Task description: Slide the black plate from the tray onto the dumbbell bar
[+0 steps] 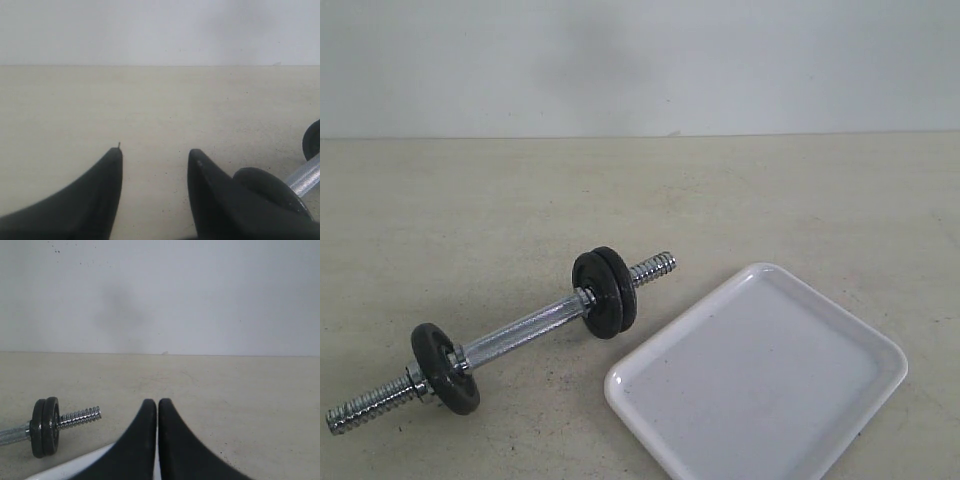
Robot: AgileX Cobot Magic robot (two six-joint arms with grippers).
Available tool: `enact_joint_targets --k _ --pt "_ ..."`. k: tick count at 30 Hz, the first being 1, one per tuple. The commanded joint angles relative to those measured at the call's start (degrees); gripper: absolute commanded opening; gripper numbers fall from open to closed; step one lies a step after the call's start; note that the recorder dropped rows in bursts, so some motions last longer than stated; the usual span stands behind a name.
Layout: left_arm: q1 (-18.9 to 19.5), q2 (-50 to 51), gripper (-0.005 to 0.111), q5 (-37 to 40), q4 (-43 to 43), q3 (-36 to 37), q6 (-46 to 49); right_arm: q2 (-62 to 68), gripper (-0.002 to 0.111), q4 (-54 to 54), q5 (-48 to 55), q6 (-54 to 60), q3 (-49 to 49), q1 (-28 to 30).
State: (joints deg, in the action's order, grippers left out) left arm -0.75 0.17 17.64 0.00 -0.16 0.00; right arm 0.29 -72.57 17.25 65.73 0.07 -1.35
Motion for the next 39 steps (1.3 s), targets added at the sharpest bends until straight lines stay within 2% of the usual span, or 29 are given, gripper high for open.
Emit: enact_joint_targets --k 1,16,23,26,29,35,39 --pt "0.2 -0.2 0.040 -0.9 -0.6 0.2 0.0 -0.3 0.000 0.1 -0.3 0.1 -0.1 0.2" --pt "0.2 -0.2 0.040 -0.9 -0.6 0.2 0.0 -0.3 0.000 0.1 -0.3 0.1 -0.1 0.2" --pt "0.2 -0.2 0.040 -0.9 -0.6 0.2 0.0 -0.3 0.000 1.5 -4.9 3.7 -0.1 0.2" --pt "0.2 -0.2 0.040 -0.9 -0.6 0.2 0.0 -0.3 0.000 6.0 -5.2 2.9 -0.1 0.2" --pt "0.2 -0.2 0.040 -0.9 -0.6 0.2 0.0 -0.3 0.000 15.2 -5.1 -5.7 -0.1 0.2" --pt "0.2 -0.2 0.040 -0.9 -0.6 0.2 0.0 -0.3 0.000 43.9 -5.0 -37.5 -0.1 0.2" --pt "0.2 -0.2 0.040 -0.9 -0.6 0.2 0.0 -0.3 0.000 57.4 -2.5 -51.3 -0.1 0.2"
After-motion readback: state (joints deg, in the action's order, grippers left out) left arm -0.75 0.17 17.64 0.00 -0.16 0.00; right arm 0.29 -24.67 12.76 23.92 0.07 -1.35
